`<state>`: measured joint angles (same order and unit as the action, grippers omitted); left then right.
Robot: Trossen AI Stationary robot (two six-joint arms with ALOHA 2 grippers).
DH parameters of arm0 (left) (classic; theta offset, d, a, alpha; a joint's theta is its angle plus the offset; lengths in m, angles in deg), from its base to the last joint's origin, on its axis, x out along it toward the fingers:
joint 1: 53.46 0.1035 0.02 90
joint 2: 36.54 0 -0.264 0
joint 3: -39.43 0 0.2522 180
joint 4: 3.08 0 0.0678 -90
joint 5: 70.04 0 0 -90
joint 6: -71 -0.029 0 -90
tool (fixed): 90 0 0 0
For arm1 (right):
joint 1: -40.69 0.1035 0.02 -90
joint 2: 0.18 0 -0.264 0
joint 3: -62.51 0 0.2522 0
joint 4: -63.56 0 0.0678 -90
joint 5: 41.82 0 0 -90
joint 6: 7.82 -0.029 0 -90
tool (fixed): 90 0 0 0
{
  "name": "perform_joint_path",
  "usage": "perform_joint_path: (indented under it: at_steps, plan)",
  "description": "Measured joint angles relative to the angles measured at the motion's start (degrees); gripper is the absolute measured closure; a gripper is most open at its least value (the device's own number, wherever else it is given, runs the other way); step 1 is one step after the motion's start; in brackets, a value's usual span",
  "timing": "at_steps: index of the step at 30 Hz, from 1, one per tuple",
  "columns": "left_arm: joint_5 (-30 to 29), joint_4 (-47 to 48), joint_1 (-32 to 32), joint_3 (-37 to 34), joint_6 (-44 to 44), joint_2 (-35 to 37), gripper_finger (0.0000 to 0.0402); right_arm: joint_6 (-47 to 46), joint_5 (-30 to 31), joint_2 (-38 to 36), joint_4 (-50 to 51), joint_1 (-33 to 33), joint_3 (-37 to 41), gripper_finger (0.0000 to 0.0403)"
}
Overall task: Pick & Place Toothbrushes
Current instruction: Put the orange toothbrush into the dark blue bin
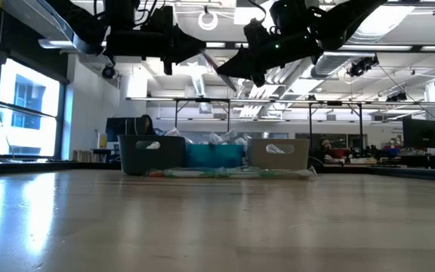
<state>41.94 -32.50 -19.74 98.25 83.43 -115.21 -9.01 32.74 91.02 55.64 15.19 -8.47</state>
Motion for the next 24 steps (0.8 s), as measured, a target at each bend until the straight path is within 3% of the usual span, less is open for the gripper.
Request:
perform_joint_path:
  at_steps: [6,12,17,24]
  plan:
    - [0.0,0.0,0.0,0.0,0.1,0.0,0.0381,0.1,-0.1,0.0,0.0,0.0,0.0,0.0388]
    - [0.0,0.0,0.0,0.0,1.4,0.0,0.0388,0.3,-0.8,0.0,0.0,0.0,0.0,0.0377]
    - [0.0,0.0,0.0,0.0,2.4,0.0,0.0392,-1.8,2.6,-0.1,0.1,0.2,0.0,0.0293]
    - [0.3,0.1,0.8,0.0,2.8,0.1,0.0393,-3.6,0.3,-3.9,5.4,-0.9,0.0,0.0158]
